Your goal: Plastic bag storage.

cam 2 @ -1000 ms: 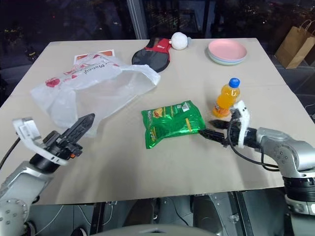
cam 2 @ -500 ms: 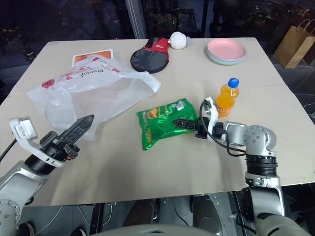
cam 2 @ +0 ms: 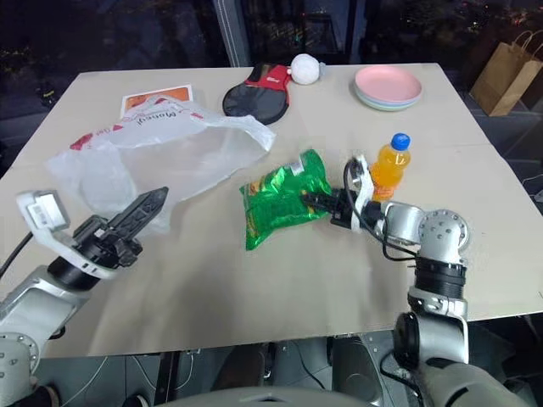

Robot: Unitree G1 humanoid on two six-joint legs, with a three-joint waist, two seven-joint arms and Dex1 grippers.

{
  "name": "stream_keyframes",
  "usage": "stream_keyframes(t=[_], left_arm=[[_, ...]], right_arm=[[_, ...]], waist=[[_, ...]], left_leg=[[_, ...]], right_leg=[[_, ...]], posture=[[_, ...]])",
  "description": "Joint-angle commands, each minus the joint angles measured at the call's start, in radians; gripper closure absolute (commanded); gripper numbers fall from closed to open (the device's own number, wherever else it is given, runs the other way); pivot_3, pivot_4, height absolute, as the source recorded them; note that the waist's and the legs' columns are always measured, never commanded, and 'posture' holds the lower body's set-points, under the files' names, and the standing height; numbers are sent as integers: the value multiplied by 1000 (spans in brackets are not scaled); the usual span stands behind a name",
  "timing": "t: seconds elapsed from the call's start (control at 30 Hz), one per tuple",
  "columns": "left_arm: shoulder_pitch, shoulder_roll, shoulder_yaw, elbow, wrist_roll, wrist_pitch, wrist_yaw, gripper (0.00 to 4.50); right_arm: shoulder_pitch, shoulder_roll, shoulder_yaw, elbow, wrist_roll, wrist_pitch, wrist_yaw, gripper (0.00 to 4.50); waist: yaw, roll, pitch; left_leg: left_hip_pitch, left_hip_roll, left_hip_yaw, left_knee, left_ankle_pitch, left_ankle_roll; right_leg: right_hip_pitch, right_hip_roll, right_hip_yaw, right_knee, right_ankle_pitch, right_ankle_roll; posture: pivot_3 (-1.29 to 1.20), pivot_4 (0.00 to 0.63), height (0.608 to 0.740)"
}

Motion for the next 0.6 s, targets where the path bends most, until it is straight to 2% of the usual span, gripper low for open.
stream_keyframes(t=[0.03, 0.13, 0.27, 0.4, 0.6], left_arm=[[-6, 0, -42, -74, -41, 4, 5, 4500], [-7, 3, -73, -86, -46, 6, -2, 4500], [-29, -1, -114, -94, -47, 1, -2, 4500], [-64, -13, -164, -92, -46, 0, -4, 4500], [-173, -70, -282, -39, 2, 2, -17, 4500]], right_arm=[[-53, 76, -65, 29, 204, -23, -197, 4455], [-79, 124, -53, 59, 268, -83, -329, 4455], [-104, 182, -22, 113, 319, -166, -423, 4455], [-120, 244, 23, 151, 345, -225, -462, 4455], [-184, 304, 120, 264, 304, -308, -391, 4455]], waist=[[1, 0, 0], [1, 0, 0], [0, 0, 0], [-1, 1, 0], [-1, 1, 0]], left_leg=[[0, 0, 0, -1, 0, 0], [-1, 0, 0, -3, 0, 0], [-1, 0, 1, -3, 0, 0], [-1, 0, 1, -4, 0, 0], [-1, 0, 1, -4, 0, 0]], right_leg=[[0, 0, 0, 0, 0, 0], [-1, 0, 0, -1, 0, 0], [-2, 0, 0, -1, 0, 0], [-2, 0, 1, -1, 0, 0], [-2, 0, 1, -1, 0, 0]], posture=[[0, 150, 740], [0, 150, 740], [0, 150, 740], [0, 150, 740], [0, 150, 740]])
